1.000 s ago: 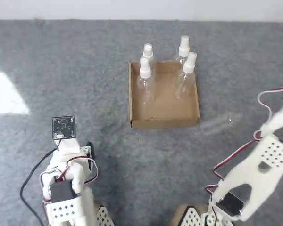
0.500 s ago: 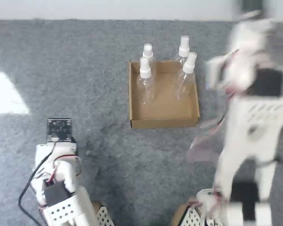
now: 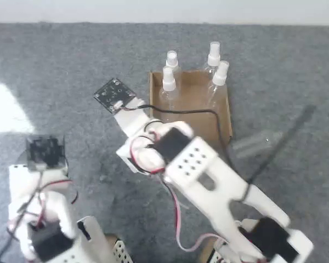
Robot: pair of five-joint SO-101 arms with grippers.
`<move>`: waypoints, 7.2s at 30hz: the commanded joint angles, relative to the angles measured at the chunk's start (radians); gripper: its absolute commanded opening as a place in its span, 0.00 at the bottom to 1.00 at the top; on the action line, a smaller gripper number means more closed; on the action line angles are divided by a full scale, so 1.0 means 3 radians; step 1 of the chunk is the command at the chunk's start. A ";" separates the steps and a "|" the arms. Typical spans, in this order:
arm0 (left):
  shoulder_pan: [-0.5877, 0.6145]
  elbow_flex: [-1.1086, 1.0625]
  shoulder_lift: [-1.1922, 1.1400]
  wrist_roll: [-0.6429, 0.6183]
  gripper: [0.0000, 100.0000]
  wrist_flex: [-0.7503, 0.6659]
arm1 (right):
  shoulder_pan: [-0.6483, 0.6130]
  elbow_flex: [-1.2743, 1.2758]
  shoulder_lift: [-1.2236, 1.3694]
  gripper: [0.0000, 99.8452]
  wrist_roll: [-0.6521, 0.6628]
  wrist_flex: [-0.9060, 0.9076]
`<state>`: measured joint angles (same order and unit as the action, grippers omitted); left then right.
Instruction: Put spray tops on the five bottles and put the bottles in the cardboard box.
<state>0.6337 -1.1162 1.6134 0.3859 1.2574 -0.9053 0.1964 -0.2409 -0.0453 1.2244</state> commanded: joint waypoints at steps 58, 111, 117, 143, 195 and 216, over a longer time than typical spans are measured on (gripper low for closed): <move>-0.2189 0.1250 -0.3918 -0.1539 0.21 -0.0174 | 0.3787 0.0286 0.0775 0.26 -0.1325 -0.0478; -0.2220 0.1537 -0.5099 -0.2327 0.21 -0.0900 | 0.4826 -0.0542 0.1573 0.09 0.3089 0.0187; -0.2220 0.1665 -0.5104 -0.2409 0.21 -0.0726 | 0.4836 -0.0542 0.1573 0.09 0.3105 0.0187; -0.2562 0.1537 -0.5503 -0.2583 0.19 -0.1095 | 0.4831 -0.0547 0.1557 0.09 0.3110 0.0187; -0.2005 0.1731 -0.4388 -0.0982 0.01 -0.0460 | 0.5189 0.0066 0.1537 0.32 0.3064 -0.0100; -0.2000 0.2580 -0.3120 -0.1054 0.01 0.0077 | 0.4074 -0.0220 -0.0038 0.01 0.1974 0.0258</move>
<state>0.0261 -0.5117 0.5178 0.0882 1.2160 0.4741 0.1458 0.0261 0.6421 1.2781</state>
